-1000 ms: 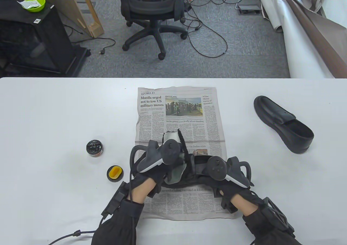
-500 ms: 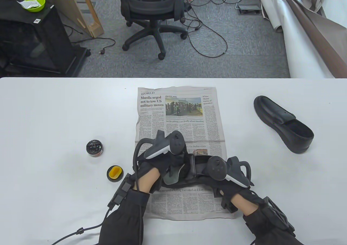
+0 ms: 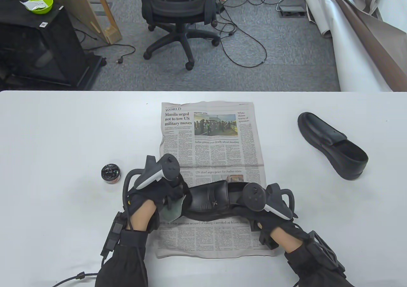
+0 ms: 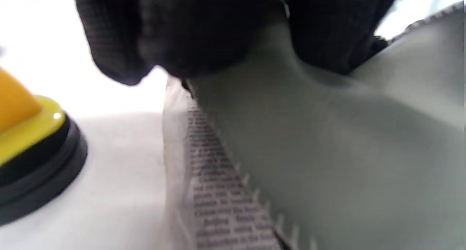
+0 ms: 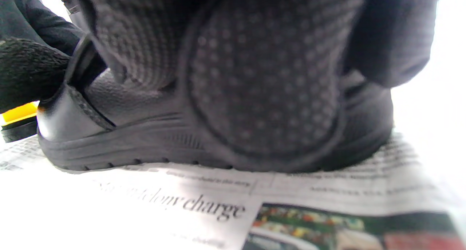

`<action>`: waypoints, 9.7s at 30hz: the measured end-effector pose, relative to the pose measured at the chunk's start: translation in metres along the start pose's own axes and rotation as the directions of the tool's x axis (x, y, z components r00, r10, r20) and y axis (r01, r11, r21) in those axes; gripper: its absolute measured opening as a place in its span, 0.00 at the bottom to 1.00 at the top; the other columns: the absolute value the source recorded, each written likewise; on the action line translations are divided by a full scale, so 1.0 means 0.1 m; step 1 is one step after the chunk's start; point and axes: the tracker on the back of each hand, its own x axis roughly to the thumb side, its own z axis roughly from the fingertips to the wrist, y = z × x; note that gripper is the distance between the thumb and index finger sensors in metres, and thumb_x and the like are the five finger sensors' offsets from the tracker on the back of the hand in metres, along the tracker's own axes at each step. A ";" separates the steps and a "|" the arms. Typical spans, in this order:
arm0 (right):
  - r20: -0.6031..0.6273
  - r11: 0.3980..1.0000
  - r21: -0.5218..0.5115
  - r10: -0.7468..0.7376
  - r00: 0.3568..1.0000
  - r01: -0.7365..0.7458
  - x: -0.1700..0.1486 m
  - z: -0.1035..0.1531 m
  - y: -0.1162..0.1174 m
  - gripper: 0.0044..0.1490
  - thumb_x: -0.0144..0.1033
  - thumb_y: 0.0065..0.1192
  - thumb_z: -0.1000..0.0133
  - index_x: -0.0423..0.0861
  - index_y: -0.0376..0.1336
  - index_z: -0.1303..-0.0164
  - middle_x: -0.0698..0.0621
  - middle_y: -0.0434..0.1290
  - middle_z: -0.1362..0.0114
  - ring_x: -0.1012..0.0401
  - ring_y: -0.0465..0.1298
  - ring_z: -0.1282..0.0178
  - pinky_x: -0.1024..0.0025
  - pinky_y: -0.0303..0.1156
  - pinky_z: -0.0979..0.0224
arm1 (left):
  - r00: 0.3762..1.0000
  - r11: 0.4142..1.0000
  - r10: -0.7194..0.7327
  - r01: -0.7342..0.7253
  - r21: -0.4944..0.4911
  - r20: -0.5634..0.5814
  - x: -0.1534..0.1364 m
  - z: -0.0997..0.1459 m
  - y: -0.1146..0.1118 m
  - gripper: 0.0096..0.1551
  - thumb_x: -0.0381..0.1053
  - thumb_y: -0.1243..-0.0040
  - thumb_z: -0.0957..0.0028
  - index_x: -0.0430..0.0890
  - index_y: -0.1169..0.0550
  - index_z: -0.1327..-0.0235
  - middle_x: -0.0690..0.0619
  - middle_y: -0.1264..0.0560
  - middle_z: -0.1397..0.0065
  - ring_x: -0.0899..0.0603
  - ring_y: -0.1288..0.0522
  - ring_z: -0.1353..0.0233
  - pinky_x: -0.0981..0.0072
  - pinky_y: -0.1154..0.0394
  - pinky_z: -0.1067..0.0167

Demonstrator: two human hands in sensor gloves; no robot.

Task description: Dip and apply built-in sponge shoe polish on shoes

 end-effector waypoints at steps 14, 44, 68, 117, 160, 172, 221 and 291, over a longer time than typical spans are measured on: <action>0.012 1.000 -0.002 -0.003 1.000 0.003 0.00 0.00 0.00 0.29 0.59 0.71 0.61 0.53 0.79 0.57 0.54 0.82 0.54 0.71 0.87 0.80 0.66 0.84 0.54 | 0.973 0.996 0.006 -0.025 0.080 0.230 1.04 -0.25 0.11 0.32 0.61 0.34 0.55 0.60 0.26 0.35 0.58 0.16 0.55 0.57 0.17 0.71 0.55 0.19 0.42; 0.011 1.000 -0.006 0.003 1.000 -0.003 0.00 0.00 0.00 0.29 0.59 0.71 0.60 0.53 0.80 0.57 0.54 0.82 0.54 0.71 0.87 0.80 0.66 0.84 0.54 | 0.981 0.978 -0.187 0.190 0.080 -0.047 0.30 -0.07 0.19 0.31 0.60 0.31 0.55 0.57 0.23 0.36 0.57 0.15 0.55 0.57 0.17 0.72 0.54 0.19 0.43; 0.010 1.000 -0.007 0.007 1.000 -0.007 0.01 0.00 0.00 0.29 0.59 0.71 0.60 0.53 0.79 0.57 0.54 0.82 0.54 0.71 0.87 0.80 0.66 0.83 0.54 | 0.954 0.926 -0.295 0.273 0.262 0.048 0.81 0.18 -0.13 0.32 0.61 0.33 0.55 0.55 0.25 0.36 0.57 0.14 0.57 0.56 0.17 0.73 0.53 0.18 0.45; 0.002 1.000 -0.006 0.009 1.000 -0.009 0.01 0.00 0.00 0.29 0.59 0.71 0.60 0.53 0.79 0.58 0.54 0.82 0.54 0.71 0.87 0.80 0.66 0.84 0.54 | 0.957 0.893 -0.171 0.049 0.447 0.235 0.76 0.58 -0.25 0.32 0.61 0.26 0.59 0.57 0.22 0.40 0.59 0.12 0.60 0.57 0.16 0.75 0.55 0.17 0.46; 0.007 1.000 -0.006 0.008 1.000 -0.008 0.00 0.00 0.00 0.29 0.59 0.71 0.61 0.53 0.80 0.58 0.54 0.82 0.54 0.71 0.87 0.80 0.66 0.84 0.54 | 0.969 0.924 -0.022 -0.074 0.376 0.245 1.12 0.37 -0.10 0.30 0.60 0.25 0.58 0.55 0.20 0.41 0.58 0.11 0.64 0.57 0.17 0.78 0.56 0.16 0.48; 0.010 1.000 -0.005 0.013 1.000 -0.013 0.01 0.00 0.00 0.29 0.59 0.71 0.61 0.53 0.79 0.58 0.55 0.82 0.54 0.71 0.87 0.80 0.66 0.84 0.54 | 0.983 0.927 -0.117 0.057 0.372 0.140 1.07 0.34 -0.17 0.30 0.59 0.24 0.58 0.57 0.20 0.42 0.57 0.11 0.64 0.56 0.16 0.78 0.55 0.16 0.48; 0.006 1.000 -0.008 0.015 1.000 -0.015 0.02 0.00 0.00 0.29 0.59 0.71 0.61 0.53 0.80 0.58 0.54 0.82 0.54 0.71 0.87 0.80 0.66 0.84 0.54 | 0.997 0.994 -0.074 0.074 0.079 0.001 0.55 -0.09 0.04 0.29 0.60 0.28 0.56 0.55 0.20 0.41 0.58 0.13 0.63 0.56 0.17 0.77 0.54 0.17 0.46; 0.011 1.000 -0.005 0.020 1.000 -0.020 0.02 -0.01 -0.01 0.29 0.59 0.71 0.61 0.53 0.80 0.58 0.54 0.82 0.55 0.71 0.87 0.81 0.66 0.84 0.55 | 0.971 0.927 -0.151 0.074 0.368 0.186 1.16 0.14 -0.01 0.29 0.60 0.29 0.56 0.56 0.20 0.41 0.58 0.12 0.62 0.56 0.16 0.76 0.55 0.17 0.45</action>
